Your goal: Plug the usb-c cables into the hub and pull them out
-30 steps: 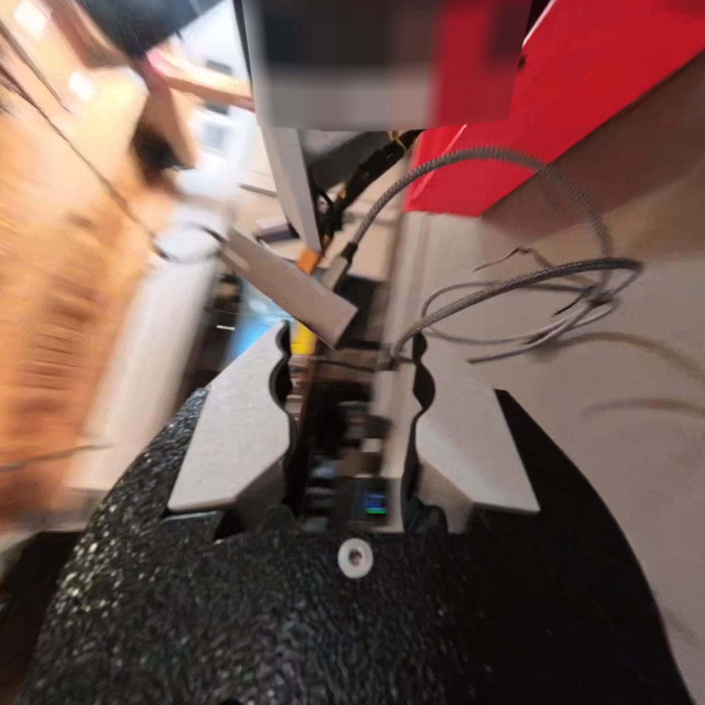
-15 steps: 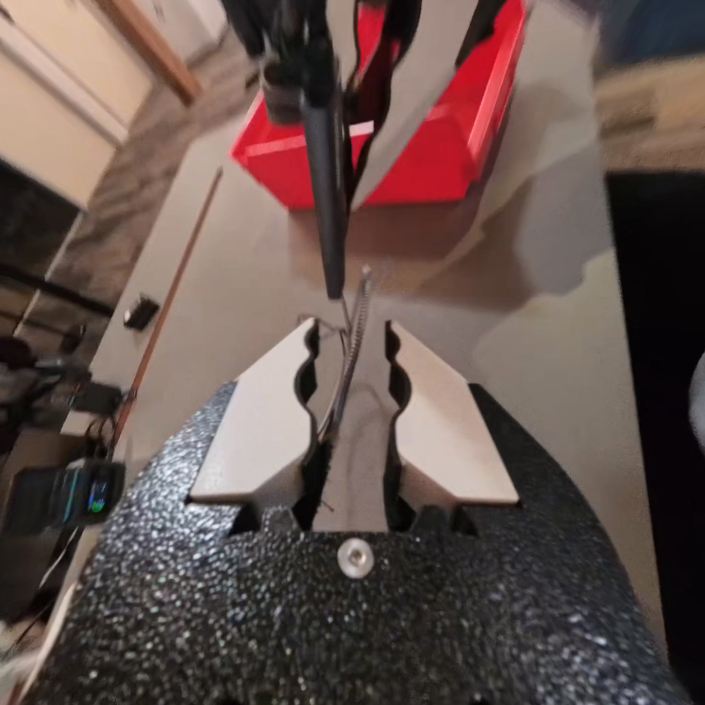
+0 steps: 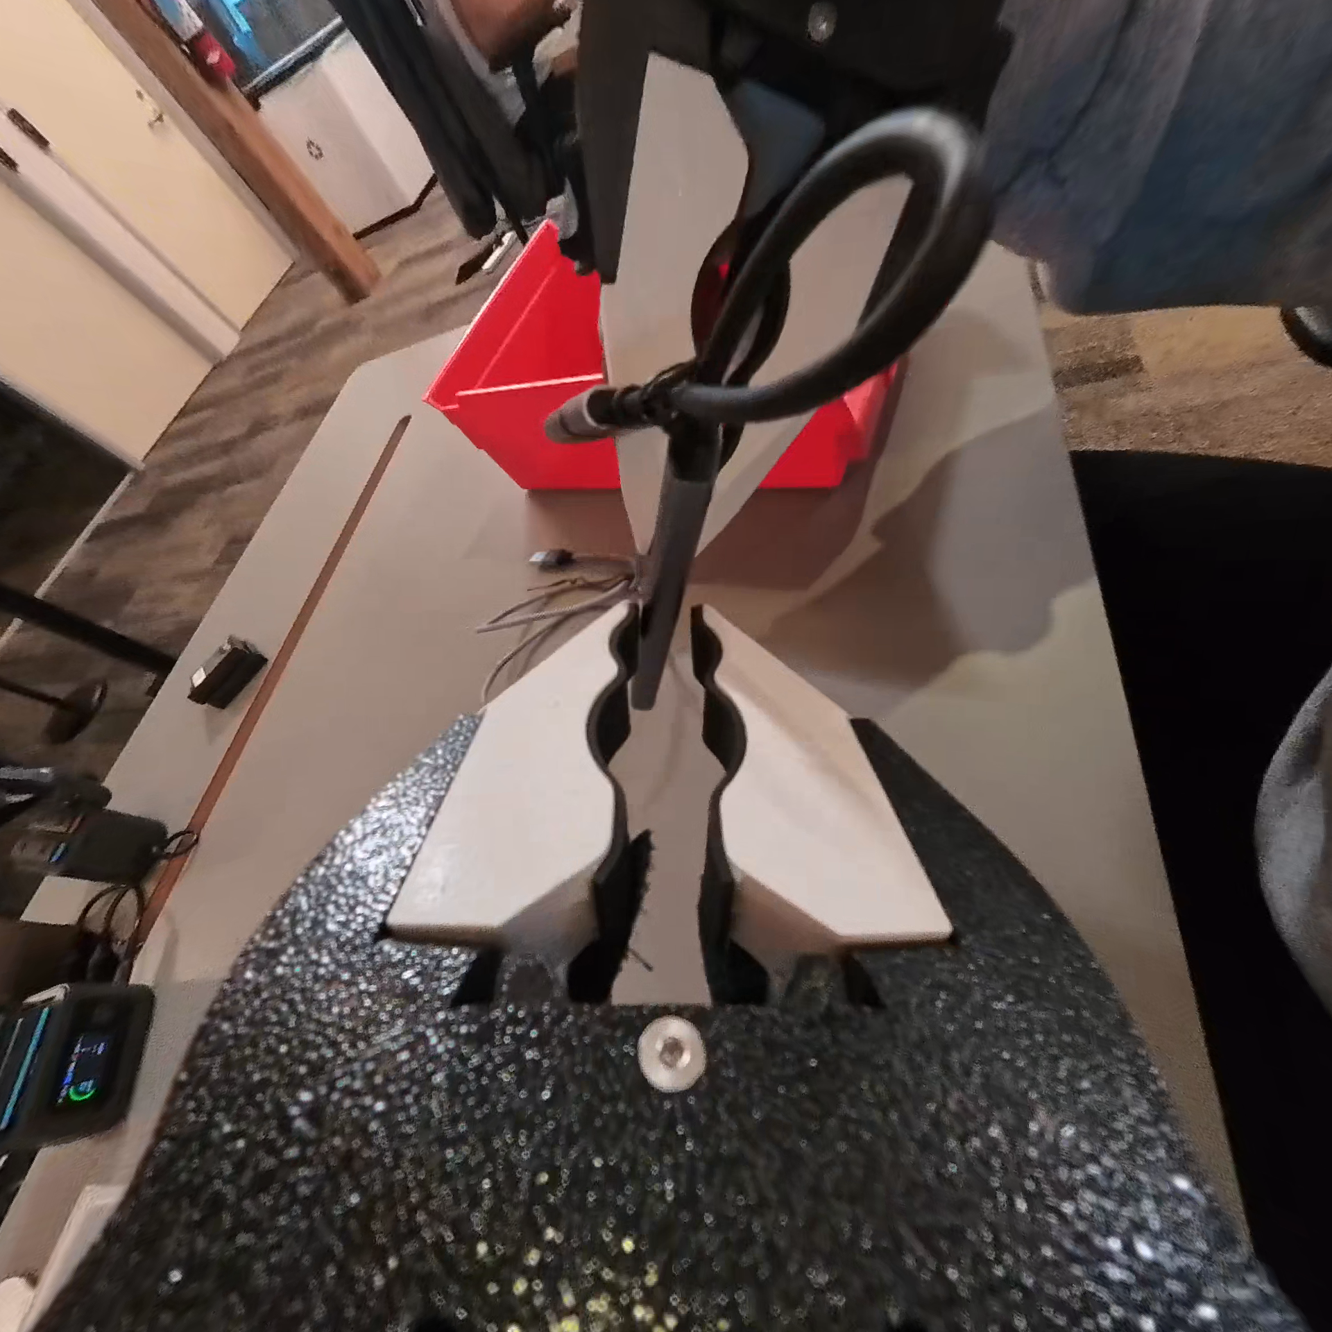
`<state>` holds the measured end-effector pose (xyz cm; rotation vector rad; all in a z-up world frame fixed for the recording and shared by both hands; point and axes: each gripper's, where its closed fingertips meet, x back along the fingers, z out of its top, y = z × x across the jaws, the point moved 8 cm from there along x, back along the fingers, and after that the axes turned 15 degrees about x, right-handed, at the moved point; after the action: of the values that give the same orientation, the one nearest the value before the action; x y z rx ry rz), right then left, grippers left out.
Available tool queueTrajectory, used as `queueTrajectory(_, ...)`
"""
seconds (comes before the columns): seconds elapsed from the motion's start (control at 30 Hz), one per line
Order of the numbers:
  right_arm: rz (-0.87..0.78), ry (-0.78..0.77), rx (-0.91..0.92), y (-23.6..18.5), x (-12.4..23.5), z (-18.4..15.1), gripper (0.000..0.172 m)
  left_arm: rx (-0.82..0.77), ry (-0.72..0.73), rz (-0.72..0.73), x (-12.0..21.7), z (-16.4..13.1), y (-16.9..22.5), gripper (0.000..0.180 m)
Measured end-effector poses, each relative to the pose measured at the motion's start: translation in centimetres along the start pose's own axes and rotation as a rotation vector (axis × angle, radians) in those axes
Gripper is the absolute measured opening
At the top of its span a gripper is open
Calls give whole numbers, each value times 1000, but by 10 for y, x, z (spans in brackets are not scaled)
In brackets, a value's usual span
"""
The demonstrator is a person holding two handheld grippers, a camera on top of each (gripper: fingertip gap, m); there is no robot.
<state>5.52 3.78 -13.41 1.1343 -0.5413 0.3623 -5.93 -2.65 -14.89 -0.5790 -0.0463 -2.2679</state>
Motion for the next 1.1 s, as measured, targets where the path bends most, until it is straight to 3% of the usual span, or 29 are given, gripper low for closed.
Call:
queueTrajectory(0.37,14,56,-46,-2,-2,3,4,-140,10,56,-2,-1,7,7)
queueTrajectory(0.67,35,241,-95,-7,23,21,4,-150,131,-84,20,11,27,7)
queueTrajectory(0.9,45,255,-90,-16,33,31,4,-155,180,-133,24,12,41,7)
queueTrajectory(0.93,57,232,-84,-17,34,29,3,-161,172,-129,25,9,41,7)
queueTrajectory(0.97,37,104,-83,-16,40,12,4,-153,108,-34,34,-2,28,6)
queueTrajectory(1.0,-4,72,-125,-13,54,-4,3,-98,115,24,49,-13,14,7)
queueTrajectory(1.07,19,196,-235,-13,67,-1,3,33,252,-98,66,-10,15,6)
queueTrajectory(1.1,7,128,-182,-13,63,0,3,-22,201,-20,61,-10,16,6)
